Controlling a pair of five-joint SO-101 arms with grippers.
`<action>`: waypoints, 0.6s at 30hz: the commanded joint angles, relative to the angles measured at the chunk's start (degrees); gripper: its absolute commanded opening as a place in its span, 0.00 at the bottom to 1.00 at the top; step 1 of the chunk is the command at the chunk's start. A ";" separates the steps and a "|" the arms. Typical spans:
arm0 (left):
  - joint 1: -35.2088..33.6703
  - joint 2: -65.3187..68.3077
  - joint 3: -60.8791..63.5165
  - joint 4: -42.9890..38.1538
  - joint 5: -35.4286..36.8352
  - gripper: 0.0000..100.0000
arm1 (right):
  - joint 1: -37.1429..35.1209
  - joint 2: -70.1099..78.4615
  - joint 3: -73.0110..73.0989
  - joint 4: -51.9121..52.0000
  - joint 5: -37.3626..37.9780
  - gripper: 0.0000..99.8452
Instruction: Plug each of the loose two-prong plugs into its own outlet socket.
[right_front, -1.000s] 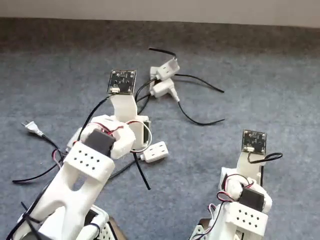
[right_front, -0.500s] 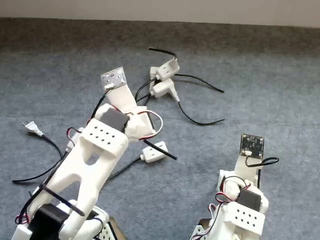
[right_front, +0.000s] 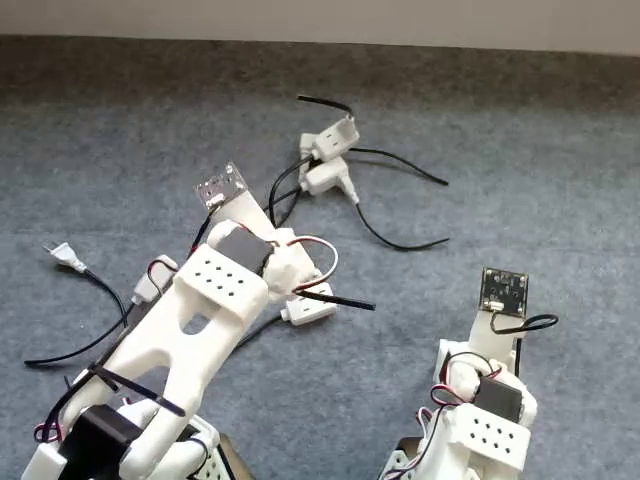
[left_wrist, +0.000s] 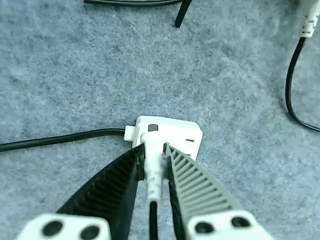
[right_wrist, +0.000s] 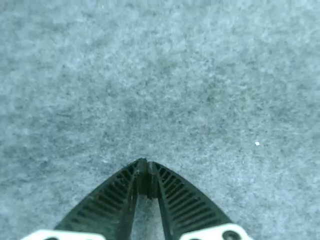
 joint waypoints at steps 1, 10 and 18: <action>-0.31 -0.22 1.89 -5.71 1.32 0.01 | 0.22 -0.04 0.57 -1.27 -0.44 0.01; 7.34 -0.22 2.77 -8.18 1.32 0.01 | 0.22 -0.04 0.57 -1.36 -0.44 0.01; 8.57 -0.22 2.68 -8.18 1.41 0.01 | 0.22 -0.04 0.57 -1.36 -0.44 0.01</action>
